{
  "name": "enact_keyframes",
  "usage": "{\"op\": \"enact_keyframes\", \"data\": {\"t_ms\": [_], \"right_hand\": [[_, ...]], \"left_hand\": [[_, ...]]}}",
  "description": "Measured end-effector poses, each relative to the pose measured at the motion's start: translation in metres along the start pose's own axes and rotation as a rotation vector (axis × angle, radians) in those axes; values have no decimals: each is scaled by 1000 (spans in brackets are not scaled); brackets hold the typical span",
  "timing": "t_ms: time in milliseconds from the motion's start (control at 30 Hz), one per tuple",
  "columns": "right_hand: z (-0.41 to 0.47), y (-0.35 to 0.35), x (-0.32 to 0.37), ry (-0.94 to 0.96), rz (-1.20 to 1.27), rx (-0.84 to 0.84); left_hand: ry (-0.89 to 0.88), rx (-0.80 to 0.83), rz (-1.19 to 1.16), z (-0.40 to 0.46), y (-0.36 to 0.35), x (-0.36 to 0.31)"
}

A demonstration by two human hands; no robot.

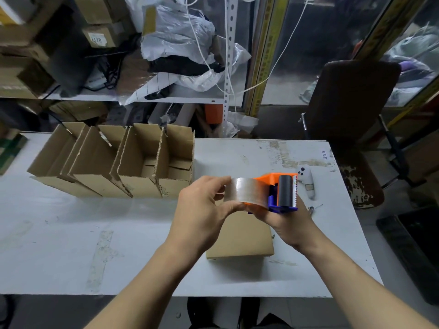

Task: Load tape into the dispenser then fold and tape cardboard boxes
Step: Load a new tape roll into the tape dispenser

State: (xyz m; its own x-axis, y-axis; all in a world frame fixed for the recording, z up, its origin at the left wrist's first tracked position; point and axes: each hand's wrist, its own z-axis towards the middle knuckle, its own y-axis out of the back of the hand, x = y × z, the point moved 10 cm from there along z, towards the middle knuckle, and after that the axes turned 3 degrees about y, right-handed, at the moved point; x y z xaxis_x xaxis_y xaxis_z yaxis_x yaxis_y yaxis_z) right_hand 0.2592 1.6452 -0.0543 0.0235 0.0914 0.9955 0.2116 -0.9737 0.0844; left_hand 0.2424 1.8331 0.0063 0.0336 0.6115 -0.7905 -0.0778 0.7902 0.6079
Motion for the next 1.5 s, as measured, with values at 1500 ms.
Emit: {"op": "enact_keyframes", "data": {"t_ms": [1500], "right_hand": [[1, -4, 3, -241, 138, 199]], "left_hand": [[226, 591, -593, -5, -38, 1]]}}
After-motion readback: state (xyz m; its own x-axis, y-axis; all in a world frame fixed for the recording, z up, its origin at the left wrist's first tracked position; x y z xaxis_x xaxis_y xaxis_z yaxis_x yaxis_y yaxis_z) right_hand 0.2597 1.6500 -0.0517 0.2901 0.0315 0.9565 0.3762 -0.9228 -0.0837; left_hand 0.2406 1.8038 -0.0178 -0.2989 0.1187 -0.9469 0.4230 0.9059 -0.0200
